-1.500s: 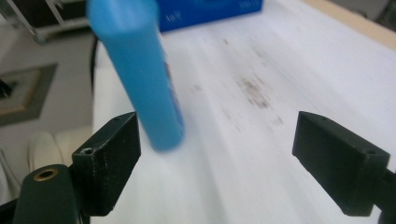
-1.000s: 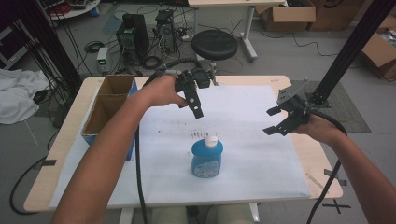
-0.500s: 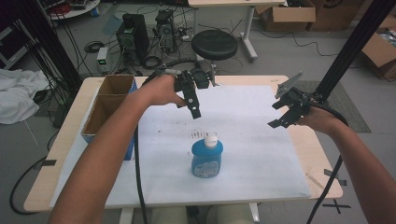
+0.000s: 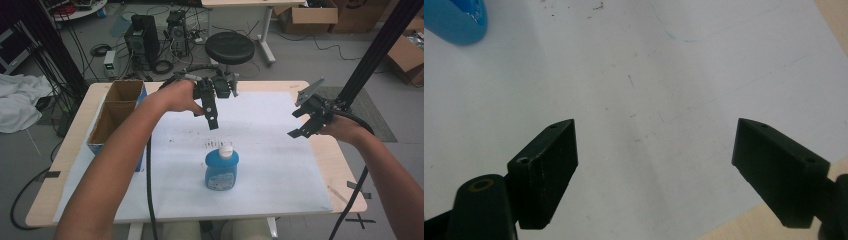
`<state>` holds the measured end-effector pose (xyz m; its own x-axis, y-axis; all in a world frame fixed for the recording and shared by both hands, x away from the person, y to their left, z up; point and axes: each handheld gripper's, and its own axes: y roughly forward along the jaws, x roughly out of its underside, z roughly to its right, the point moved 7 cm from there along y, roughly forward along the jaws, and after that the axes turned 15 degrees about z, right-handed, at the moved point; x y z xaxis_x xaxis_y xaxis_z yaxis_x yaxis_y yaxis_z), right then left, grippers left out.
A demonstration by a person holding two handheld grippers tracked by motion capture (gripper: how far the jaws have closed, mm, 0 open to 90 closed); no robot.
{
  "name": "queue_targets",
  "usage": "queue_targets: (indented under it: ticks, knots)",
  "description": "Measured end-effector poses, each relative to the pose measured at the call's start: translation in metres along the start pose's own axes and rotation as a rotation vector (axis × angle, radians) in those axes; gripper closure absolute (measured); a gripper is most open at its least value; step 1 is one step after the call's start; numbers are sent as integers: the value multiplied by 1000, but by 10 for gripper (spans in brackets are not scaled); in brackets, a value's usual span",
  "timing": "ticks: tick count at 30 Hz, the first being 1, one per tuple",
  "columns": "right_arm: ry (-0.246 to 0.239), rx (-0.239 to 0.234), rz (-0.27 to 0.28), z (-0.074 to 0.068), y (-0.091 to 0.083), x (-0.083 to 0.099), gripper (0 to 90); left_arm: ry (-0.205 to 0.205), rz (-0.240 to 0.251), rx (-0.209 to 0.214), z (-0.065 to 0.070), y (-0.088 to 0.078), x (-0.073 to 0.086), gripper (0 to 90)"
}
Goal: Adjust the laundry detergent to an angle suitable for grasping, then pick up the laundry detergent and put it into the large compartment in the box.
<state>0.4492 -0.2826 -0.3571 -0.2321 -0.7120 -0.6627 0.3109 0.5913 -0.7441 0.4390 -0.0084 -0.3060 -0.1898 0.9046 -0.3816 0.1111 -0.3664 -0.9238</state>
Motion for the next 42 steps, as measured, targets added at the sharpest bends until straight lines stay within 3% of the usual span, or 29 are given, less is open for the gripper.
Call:
queue_targets:
  ticks: [12, 29, 42]
  knots:
    - [8, -10, 1, 1, 0, 0, 180, 31, -19, -11, 1, 2, -1, 223]
    - [4, -13, 7, 1, -3, -1, 174, 20, -11, -24, 1, 1, -3, 223]
    - [-3, -15, 5, -7, -2, -2, 172, 14, 6, -44, 4, -6, -2, 223]
